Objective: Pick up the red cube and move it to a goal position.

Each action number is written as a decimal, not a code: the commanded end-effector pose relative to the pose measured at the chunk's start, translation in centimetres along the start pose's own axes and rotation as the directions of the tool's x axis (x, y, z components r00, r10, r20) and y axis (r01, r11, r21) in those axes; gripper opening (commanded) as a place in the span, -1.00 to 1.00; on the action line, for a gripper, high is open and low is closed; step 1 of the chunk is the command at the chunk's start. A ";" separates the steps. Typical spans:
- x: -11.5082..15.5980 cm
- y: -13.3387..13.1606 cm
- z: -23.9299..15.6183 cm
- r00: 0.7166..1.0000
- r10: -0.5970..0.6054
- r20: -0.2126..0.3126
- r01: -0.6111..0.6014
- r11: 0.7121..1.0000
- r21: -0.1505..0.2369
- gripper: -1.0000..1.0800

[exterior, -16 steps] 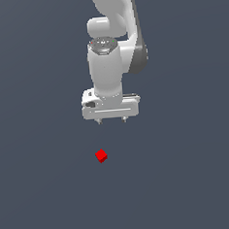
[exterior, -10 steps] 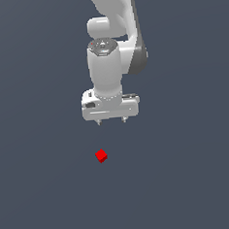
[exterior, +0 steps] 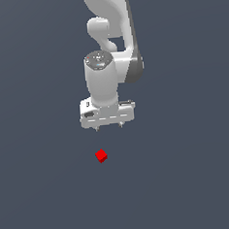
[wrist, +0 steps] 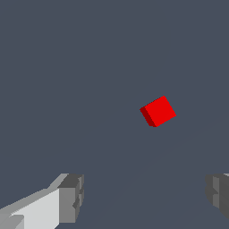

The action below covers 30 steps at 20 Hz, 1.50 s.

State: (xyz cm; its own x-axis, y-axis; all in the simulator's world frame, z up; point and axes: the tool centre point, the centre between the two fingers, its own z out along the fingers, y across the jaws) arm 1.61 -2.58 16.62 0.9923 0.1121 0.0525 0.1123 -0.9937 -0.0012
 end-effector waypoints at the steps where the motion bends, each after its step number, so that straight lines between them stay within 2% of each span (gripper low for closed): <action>1: 0.2 0.6 1.2 0.999 -0.040 0.004 0.040 0.999 0.002 0.92; 8: 1.5 2.6 5.7 0.981 -0.194 0.019 0.194 0.981 0.008 0.92; 17: 3.6 4.9 11.5 0.921 -0.388 0.036 0.387 0.922 0.019 0.92; 24: 4.7 5.7 14.2 0.881 -0.472 0.044 0.471 0.882 0.024 0.92; 30: 5.2 6.0 15.1 0.865 -0.500 0.047 0.499 0.866 0.025 0.92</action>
State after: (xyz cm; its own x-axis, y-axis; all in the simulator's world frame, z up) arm 8.05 -7.79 1.94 0.8086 0.5884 -0.0006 0.5884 -0.8086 -0.0007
